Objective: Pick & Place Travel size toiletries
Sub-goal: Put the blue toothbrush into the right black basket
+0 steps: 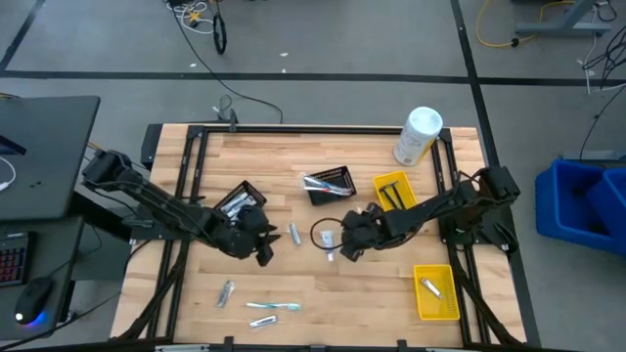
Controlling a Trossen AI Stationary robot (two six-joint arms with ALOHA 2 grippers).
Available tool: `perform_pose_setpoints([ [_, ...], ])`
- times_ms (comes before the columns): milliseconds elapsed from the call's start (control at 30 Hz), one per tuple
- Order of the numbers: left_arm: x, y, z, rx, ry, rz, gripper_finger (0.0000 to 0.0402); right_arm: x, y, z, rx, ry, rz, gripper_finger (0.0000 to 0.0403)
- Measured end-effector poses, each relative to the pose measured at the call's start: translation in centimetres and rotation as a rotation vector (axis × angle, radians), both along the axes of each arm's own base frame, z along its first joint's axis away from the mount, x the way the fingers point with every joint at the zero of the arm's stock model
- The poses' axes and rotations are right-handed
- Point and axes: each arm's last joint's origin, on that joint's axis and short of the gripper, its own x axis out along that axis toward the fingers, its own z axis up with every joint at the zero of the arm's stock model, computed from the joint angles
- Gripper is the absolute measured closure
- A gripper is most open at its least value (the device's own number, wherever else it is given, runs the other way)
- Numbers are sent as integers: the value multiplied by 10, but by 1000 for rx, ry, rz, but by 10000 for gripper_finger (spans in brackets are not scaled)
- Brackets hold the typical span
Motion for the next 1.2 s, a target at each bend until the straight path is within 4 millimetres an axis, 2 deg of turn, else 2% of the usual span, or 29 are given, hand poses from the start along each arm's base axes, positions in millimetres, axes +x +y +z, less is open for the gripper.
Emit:
perform_pose_setpoints([
  [233,1,-2,-1,36,-13,19,260,-28,11,-6,78,190,-184,169],
  [467,2,-1,-1,44,-25,30,260,-38,16,-15,98,165,-317,177],
  [700,2,-2,0,42,-26,25,260,-42,16,-31,155,95,-357,193],
  [900,2,-2,0,40,-27,23,260,-46,15,-40,136,66,-259,227],
  [1100,2,-2,0,73,-14,-7,260,-47,29,-41,62,89,-32,279],
  [1200,2,-2,0,81,-12,-13,260,-49,34,-41,50,88,17,295],
])
